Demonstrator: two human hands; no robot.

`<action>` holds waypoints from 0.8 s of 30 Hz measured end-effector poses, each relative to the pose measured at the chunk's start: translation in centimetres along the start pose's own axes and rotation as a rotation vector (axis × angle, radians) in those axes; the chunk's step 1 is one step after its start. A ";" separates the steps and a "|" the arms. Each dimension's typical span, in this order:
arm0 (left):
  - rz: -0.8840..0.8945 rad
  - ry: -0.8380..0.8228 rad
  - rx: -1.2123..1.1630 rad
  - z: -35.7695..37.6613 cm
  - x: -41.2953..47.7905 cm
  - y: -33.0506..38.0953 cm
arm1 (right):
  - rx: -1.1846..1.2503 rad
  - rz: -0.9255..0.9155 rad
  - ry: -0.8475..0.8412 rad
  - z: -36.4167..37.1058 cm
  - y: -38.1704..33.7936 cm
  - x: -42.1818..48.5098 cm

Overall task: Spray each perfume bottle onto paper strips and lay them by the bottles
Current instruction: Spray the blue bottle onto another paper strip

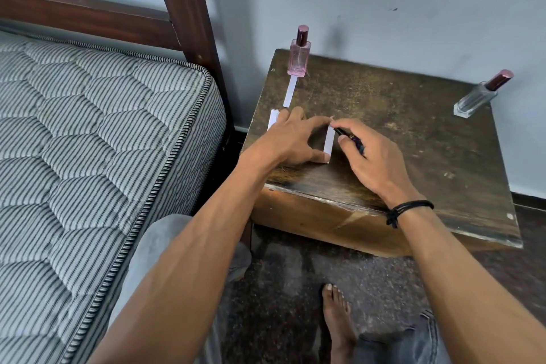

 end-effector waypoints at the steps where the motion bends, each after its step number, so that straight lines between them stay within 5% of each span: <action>1: 0.005 0.007 0.019 0.1 0.0 0.1 | -0.018 -0.012 0.003 0.1 0.0 -0.1; 24: -0.020 -0.012 -0.003 0.4 0.3 0.0 | -0.239 -0.188 0.049 1.0 -0.4 0.2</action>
Point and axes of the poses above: each hand's wrist, its own x-axis towards the middle knuckle, its own z-axis out of the palm, y = z × x, the point moved 2 cm from there along x, towards the middle knuckle, and after that the axes turned 14 degrees about y, right-handed, at the moved point
